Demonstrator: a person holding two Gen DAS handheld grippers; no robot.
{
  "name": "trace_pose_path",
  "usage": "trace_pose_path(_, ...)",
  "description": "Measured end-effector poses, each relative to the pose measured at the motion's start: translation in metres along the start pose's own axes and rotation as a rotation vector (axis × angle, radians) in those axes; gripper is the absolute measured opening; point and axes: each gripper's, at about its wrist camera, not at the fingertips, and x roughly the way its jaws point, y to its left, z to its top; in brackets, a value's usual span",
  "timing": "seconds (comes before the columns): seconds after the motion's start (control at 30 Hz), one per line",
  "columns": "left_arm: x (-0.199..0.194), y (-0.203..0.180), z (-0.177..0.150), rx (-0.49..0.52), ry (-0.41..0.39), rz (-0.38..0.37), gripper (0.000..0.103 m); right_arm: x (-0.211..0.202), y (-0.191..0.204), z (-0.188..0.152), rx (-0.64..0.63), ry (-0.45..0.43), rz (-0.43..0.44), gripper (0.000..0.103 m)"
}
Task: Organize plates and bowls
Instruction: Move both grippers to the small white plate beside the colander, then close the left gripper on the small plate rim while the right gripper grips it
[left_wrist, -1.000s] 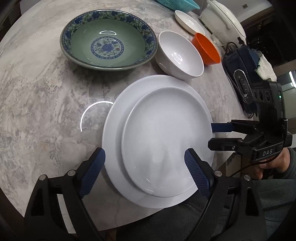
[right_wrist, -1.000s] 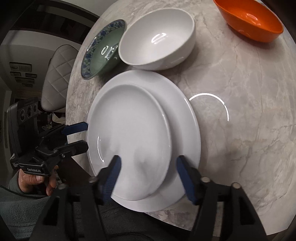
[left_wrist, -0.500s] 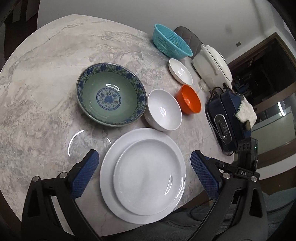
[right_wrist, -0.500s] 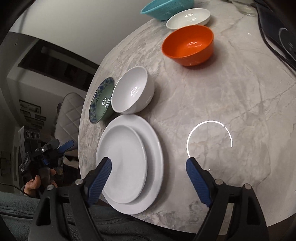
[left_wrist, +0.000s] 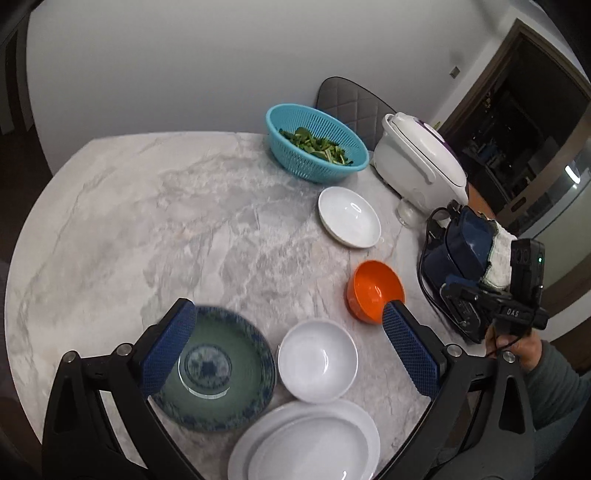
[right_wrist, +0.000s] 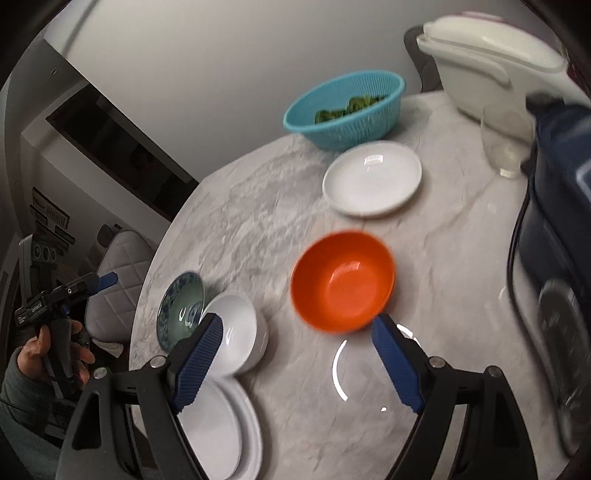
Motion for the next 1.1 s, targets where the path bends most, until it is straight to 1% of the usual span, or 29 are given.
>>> trace_pose_path(0.07, 0.015, -0.01, 0.036, 0.045, -0.012, 0.023, 0.102, 0.001, -0.006, 0.034, -0.022, -0.028, -0.034, 0.085)
trace_pose_path(0.13, 0.037, -0.023, 0.067, 0.102, -0.017, 0.043, 0.102, 0.007, -0.017, 0.066, -0.016, -0.037, -0.055, 0.085)
trace_pose_path(0.17, 0.051, -0.028, 0.082, 0.11, -0.012, 0.042, 0.102, 0.012, -0.023, 0.08, -0.007, -0.037, -0.06, 0.085)
trace_pose_path(0.2, 0.066, -0.032, 0.096, 0.1, -0.01, 0.021, 0.102, 0.016, -0.03, 0.093, 0.004, -0.033, -0.068, 0.085)
trace_pose_path(0.23, 0.085, -0.033, 0.108, 0.081, -0.002, -0.009, 0.102, 0.024, -0.038, 0.103, 0.012, -0.021, -0.087, 0.085)
trace_pose_path(0.27, 0.104, -0.034, 0.119, 0.064, 0.007, -0.016, 0.102, 0.036, -0.043, 0.114, 0.018, 0.008, -0.108, 0.085)
trace_pose_path(0.3, 0.128, -0.034, 0.129, 0.058, 0.039, 0.006, 0.102, 0.046, -0.05, 0.122, 0.027, 0.033, -0.123, 0.085)
trace_pose_path(0.37, 0.175, -0.037, 0.142, 0.072, 0.136, 0.036, 0.102, 0.066, -0.065, 0.133, 0.065, 0.066, -0.138, 0.085)
trace_pose_path(0.4, 0.195, -0.039, 0.144, 0.069, 0.165, 0.049, 0.102, 0.077, -0.074, 0.137, 0.097, 0.088, -0.147, 0.084)
trace_pose_path(0.43, 0.214, -0.041, 0.147, 0.061, 0.201, 0.053, 0.101, 0.087, -0.082, 0.138, 0.125, 0.109, -0.148, 0.081)
trace_pose_path(0.47, 0.232, -0.041, 0.149, 0.047, 0.235, 0.037, 0.1, 0.095, -0.09, 0.138, 0.15, 0.123, -0.152, 0.077)
trace_pose_path(0.5, 0.247, -0.041, 0.151, 0.031, 0.256, 0.029, 0.1, 0.101, -0.097, 0.137, 0.175, 0.137, -0.16, 0.07)
trace_pose_path(0.53, 0.26, -0.042, 0.153, 0.026, 0.268, 0.029, 0.1, 0.107, -0.104, 0.136, 0.202, 0.149, -0.155, 0.065)
trace_pose_path(0.6, 0.282, -0.045, 0.153, 0.04, 0.288, 0.03, 0.1, 0.117, -0.115, 0.132, 0.248, 0.171, -0.146, 0.061)
trace_pose_path(0.7, 0.302, -0.049, 0.144, 0.068, 0.311, 0.035, 0.096, 0.127, -0.129, 0.129, 0.3, 0.188, -0.135, 0.06)
trace_pose_path(0.8, 0.324, -0.053, 0.143, 0.093, 0.348, 0.035, 0.093, 0.136, -0.139, 0.132, 0.318, 0.198, -0.13, 0.058)
trace_pose_path(0.83, 0.33, -0.053, 0.142, 0.092, 0.362, 0.029, 0.09, 0.137, -0.141, 0.131, 0.322, 0.204, -0.127, 0.057)
trace_pose_path(0.87, 0.336, -0.054, 0.141, 0.092, 0.369, 0.023, 0.083, 0.139, -0.142, 0.132, 0.325, 0.208, -0.127, 0.057)
trace_pose_path(0.9, 0.341, -0.054, 0.141, 0.091, 0.376, 0.021, 0.079, 0.143, -0.144, 0.134, 0.327, 0.21, -0.125, 0.056)
trace_pose_path(0.97, 0.349, -0.055, 0.141, 0.09, 0.382, 0.02, 0.076, 0.145, -0.148, 0.137, 0.332, 0.211, -0.115, 0.054)
trace_pose_path(1.03, 0.357, -0.055, 0.142, 0.086, 0.393, 0.022, 0.072, 0.148, -0.148, 0.139, 0.327, 0.215, -0.113, 0.049)
trace_pose_path(1.1, 0.363, -0.056, 0.142, 0.088, 0.4, 0.018, 0.063, 0.15, -0.15, 0.14, 0.334, 0.222, -0.112, 0.047)
